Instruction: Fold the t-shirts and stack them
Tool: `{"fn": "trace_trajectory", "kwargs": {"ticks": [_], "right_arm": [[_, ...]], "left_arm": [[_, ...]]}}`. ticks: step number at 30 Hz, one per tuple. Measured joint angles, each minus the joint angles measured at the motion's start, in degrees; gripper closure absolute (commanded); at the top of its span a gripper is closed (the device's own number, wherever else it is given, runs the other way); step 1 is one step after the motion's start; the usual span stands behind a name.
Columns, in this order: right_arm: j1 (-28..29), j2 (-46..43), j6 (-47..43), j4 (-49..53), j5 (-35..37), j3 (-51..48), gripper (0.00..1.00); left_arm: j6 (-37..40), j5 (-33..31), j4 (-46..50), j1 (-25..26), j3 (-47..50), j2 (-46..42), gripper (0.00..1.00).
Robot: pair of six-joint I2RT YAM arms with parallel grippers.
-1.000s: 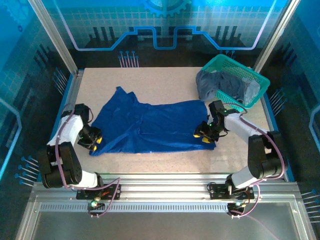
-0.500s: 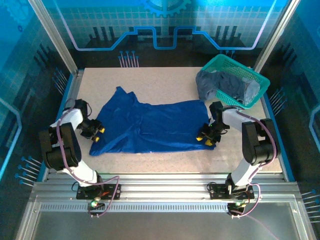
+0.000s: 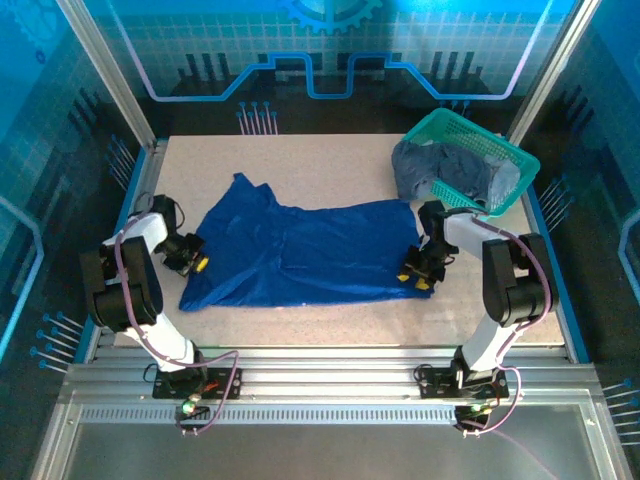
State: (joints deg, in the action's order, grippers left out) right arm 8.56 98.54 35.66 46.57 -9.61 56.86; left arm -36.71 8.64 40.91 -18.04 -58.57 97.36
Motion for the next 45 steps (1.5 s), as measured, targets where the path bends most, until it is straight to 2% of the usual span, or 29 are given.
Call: {"fn": "trace_trajectory", "kwargs": {"ticks": [3, 4, 8, 9, 13, 16, 19, 24, 29, 32, 37, 42, 45], "right_arm": [[0.0, 0.37, -0.55, 0.59, 1.16, 0.57, 0.57], [0.0, 0.42, -0.79, 0.57, 1.55, 0.7, 0.57], [0.0, 0.46, -1.53, 0.66, 2.29, 1.01, 0.55], [0.0, 0.37, -1.75, 0.68, 2.6, 1.01, 0.54], [-0.02, -2.58, -2.95, 1.77, 4.74, 1.01, 0.5], [0.0, -6.1, -3.48, 2.58, 5.16, 1.01, 0.49], [0.02, -8.68, -3.87, 2.91, 4.7, 1.01, 0.49], [0.15, -8.33, -4.81, 2.99, 2.19, 0.85, 0.49], [0.17, -6.32, -5.18, 2.97, 1.42, 0.2, 0.49], [0.17, -5.95, -5.29, 2.99, 1.4, -0.35, 0.49], [0.17, -5.73, -5.31, 2.93, 1.11, -0.42, 0.49], [0.17, -5.62, -5.29, 2.91, 1.03, -0.42, 0.49], [0.17, -5.57, -5.29, 2.91, 1.05, -0.66, 0.49]], "left_arm": [[0.9, -0.39, 0.57, 0.0, -3.08, 0.37, 1.0], [1.07, -0.44, 0.81, 0.0, -4.28, 0.7, 0.96], [1.25, -2.91, 2.36, 0.66, -6.99, 1.09, 0.66], [0.83, -4.44, 3.48, 1.16, -6.95, 0.42, 0.62], [-3.45, -9.4, 8.98, 3.13, -2.49, -8.28, 0.62], [-7.67, -11.08, 13.35, 3.02, 1.81, -16.0, 0.63], [-11.23, -11.56, 16.35, 2.78, 4.98, -19.17, 0.66], [-14.1, -10.8, 19.58, 2.56, 8.13, -19.21, 0.68], [-14.6, -12.33, 22.38, 2.38, 8.74, -20.59, 0.55], [-14.71, -13.49, 23.3, 1.22, 9.6, -21.55, 0.54], [-15.45, -13.57, 21.4, -2.64, 10.19, -19.02, 0.57], [-17.22, -12.85, 17.86, -3.17, 10.19, -15.93, 0.61], [-18.32, -11.58, 15.96, -3.17, 10.43, -14.27, 0.66]]}}
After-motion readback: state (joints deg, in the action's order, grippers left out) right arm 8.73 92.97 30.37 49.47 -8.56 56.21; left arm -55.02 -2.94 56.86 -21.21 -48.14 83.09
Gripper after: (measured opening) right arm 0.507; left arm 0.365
